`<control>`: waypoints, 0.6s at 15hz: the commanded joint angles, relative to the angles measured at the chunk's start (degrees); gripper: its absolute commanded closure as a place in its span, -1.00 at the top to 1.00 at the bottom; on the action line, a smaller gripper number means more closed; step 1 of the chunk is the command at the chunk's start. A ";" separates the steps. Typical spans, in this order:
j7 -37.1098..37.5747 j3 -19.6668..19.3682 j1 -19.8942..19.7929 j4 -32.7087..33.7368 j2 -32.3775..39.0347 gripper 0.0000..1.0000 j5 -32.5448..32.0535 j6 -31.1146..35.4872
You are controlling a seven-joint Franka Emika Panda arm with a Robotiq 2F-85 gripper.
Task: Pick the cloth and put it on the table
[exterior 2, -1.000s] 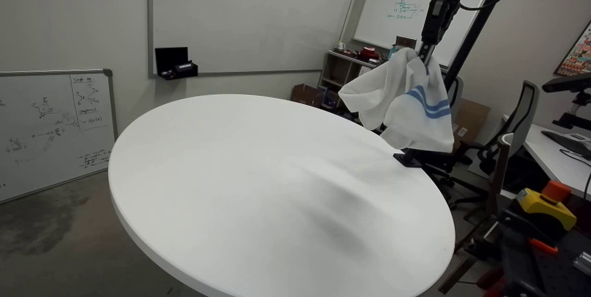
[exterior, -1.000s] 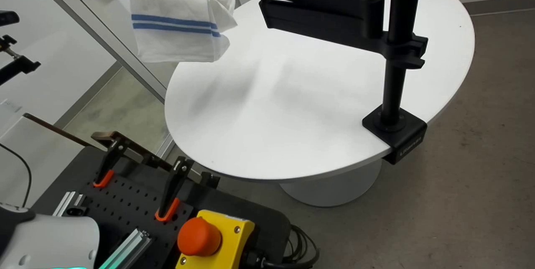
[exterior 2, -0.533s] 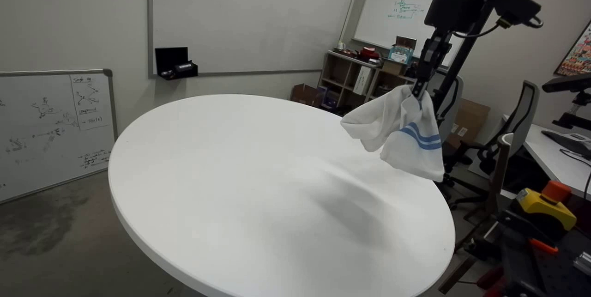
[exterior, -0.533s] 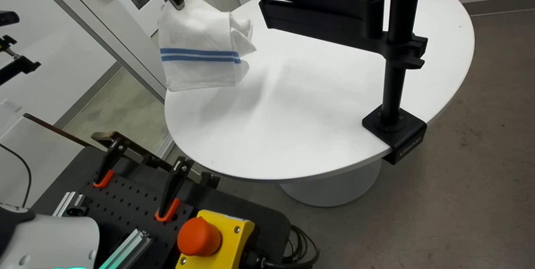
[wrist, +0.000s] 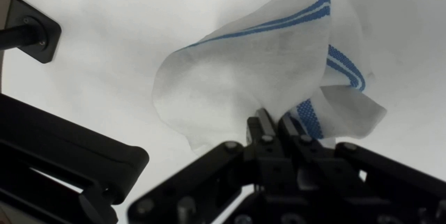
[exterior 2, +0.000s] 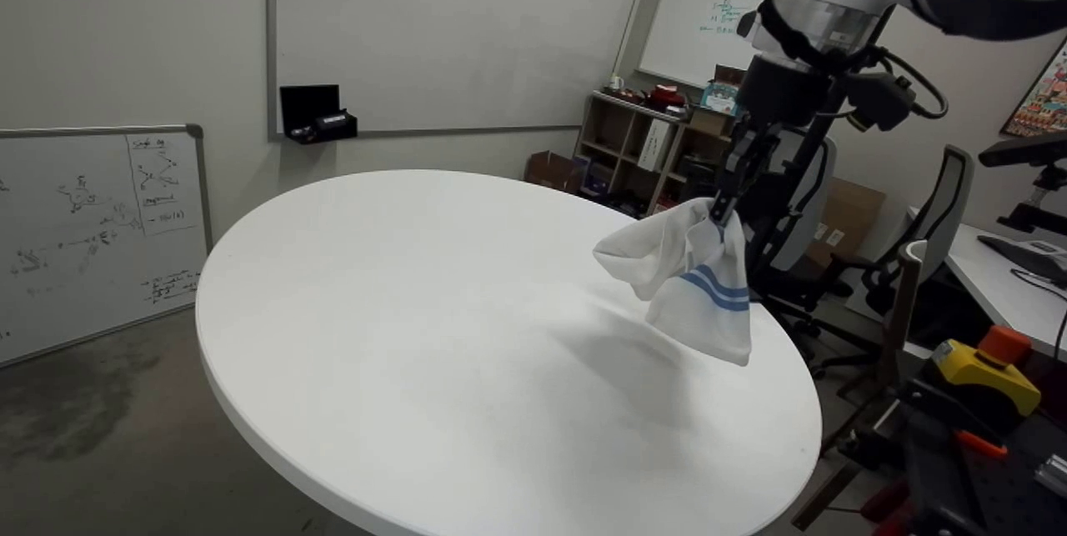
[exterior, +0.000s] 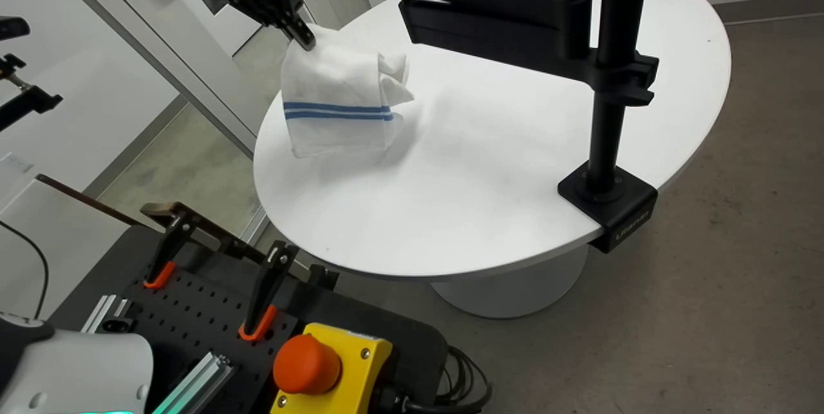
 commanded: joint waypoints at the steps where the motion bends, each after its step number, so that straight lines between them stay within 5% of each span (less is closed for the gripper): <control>1: 8.68 -0.74 0.26 0.52 4.67 -0.97 -8.65 5.98; 9: 22.59 -2.62 2.29 3.77 14.01 -0.97 -19.96 7.99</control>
